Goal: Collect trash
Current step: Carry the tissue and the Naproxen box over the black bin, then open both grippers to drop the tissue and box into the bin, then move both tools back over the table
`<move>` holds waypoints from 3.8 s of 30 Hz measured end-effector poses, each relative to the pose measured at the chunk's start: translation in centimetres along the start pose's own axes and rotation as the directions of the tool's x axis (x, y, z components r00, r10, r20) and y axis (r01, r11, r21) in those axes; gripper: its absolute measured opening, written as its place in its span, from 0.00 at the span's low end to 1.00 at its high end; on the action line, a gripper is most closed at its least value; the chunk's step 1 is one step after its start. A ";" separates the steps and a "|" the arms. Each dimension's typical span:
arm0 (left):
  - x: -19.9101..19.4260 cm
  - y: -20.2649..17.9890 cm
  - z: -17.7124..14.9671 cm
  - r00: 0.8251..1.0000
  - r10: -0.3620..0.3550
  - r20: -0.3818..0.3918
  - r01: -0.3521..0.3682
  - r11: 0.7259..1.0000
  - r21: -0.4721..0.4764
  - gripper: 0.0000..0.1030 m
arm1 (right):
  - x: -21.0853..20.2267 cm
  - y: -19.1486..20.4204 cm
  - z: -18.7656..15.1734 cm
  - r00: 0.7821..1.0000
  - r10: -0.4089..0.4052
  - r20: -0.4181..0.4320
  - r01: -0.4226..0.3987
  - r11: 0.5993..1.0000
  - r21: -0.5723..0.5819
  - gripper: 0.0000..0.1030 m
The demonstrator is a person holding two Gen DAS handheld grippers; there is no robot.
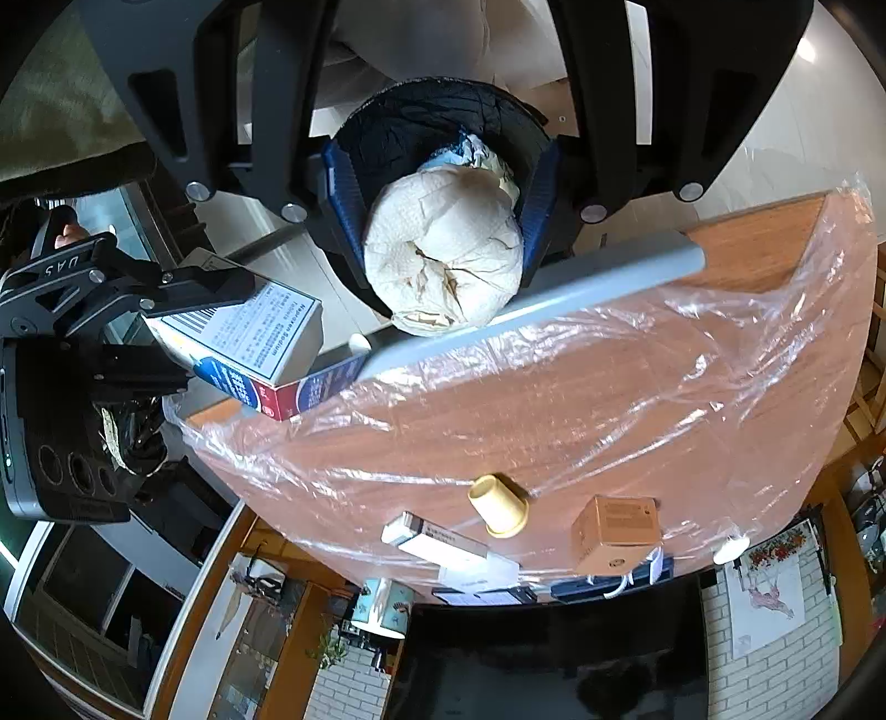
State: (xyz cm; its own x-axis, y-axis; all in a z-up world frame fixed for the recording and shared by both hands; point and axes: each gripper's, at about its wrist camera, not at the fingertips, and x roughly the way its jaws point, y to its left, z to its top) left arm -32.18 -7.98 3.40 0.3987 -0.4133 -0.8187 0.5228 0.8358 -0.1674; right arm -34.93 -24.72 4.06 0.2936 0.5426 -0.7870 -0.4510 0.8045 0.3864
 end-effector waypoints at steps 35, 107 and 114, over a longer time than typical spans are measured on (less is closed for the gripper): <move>5.6 -0.1 -3.3 0.987 0.037 -0.157 -0.033 0.999 0.032 0.50 | 6.6 -0.5 -2.2 0.983 -0.051 -0.174 0.052 0.999 0.005 0.44; 13.4 1.3 -5.7 0.943 0.122 -0.308 -0.090 0.989 0.117 0.58 | 13.1 -2.6 -2.6 0.933 -0.244 -0.264 0.262 0.964 0.037 0.55; 11.1 1.4 -5.2 0.955 0.099 -0.281 -0.078 0.993 0.085 0.66 | 9.5 -1.6 -2.4 0.943 -0.263 -0.204 0.273 0.962 0.022 0.63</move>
State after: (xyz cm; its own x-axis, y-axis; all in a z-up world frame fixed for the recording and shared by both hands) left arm -30.98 -9.50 -8.80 0.2208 -0.2106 -0.9523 0.5525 0.8317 -0.0558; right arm -33.45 -21.47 -5.24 0.2237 0.2506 -0.9419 -0.3346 0.9274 0.1672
